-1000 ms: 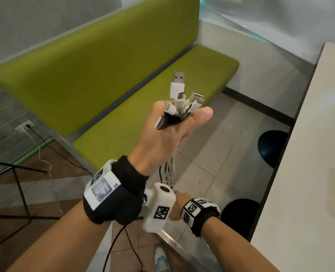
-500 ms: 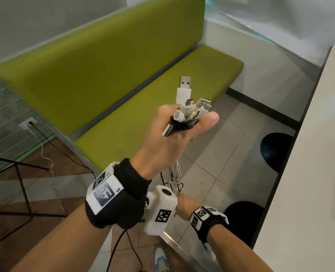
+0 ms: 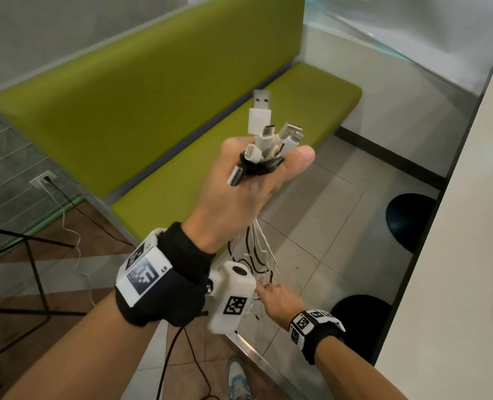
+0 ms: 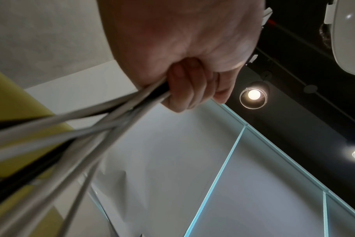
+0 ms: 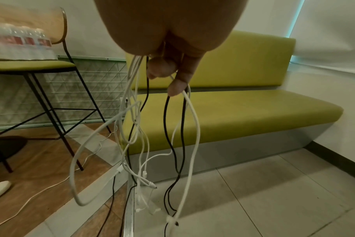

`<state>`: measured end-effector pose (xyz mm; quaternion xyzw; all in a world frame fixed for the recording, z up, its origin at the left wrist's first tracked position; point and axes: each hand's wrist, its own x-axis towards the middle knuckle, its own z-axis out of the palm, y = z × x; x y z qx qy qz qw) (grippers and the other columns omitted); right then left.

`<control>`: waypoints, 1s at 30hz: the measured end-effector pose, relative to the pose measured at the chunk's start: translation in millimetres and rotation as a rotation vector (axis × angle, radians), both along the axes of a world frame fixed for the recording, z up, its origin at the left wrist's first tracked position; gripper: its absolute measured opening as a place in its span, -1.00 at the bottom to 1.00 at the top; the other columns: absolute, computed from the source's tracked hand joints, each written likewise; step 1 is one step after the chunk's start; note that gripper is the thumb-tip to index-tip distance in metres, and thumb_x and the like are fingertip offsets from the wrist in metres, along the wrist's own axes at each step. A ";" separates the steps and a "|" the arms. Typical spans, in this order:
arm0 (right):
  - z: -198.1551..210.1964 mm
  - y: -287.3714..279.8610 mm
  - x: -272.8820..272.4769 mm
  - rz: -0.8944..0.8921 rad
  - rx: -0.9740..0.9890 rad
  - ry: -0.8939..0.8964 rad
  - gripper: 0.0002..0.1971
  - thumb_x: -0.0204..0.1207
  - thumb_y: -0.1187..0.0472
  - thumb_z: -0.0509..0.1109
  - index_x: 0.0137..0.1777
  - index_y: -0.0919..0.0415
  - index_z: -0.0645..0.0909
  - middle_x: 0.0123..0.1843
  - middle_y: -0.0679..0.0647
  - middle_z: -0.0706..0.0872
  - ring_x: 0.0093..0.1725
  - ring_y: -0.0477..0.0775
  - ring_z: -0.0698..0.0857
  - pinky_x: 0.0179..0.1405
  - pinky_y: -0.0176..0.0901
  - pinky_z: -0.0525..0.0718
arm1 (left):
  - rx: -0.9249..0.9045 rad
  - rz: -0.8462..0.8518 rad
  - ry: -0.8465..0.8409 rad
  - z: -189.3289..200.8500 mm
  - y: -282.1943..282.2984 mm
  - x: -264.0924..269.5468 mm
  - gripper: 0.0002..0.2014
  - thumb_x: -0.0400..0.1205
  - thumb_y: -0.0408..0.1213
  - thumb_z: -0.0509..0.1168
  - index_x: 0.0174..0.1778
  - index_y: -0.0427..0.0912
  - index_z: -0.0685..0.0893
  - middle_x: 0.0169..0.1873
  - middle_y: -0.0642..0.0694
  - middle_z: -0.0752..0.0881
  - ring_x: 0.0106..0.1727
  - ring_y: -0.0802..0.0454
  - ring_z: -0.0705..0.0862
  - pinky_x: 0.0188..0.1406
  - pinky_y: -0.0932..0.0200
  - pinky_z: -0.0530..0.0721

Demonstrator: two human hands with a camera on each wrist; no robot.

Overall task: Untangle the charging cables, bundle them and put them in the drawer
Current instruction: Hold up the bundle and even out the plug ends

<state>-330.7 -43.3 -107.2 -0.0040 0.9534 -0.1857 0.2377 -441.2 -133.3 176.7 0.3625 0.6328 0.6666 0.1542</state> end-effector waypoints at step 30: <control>-16.6 -10.3 10.1 -0.889 -0.799 0.282 -0.59 0.52 0.31 0.47 -0.42 -0.09 0.39 -0.41 0.08 0.54 -0.43 0.08 0.54 -0.54 -0.11 0.57 | 0.011 0.049 -0.042 -7.3 -7.5 -8.4 -0.52 0.58 -0.15 0.33 -0.49 -0.09 0.17 -0.60 0.06 0.19 -0.63 0.14 0.18 -0.57 0.27 0.17</control>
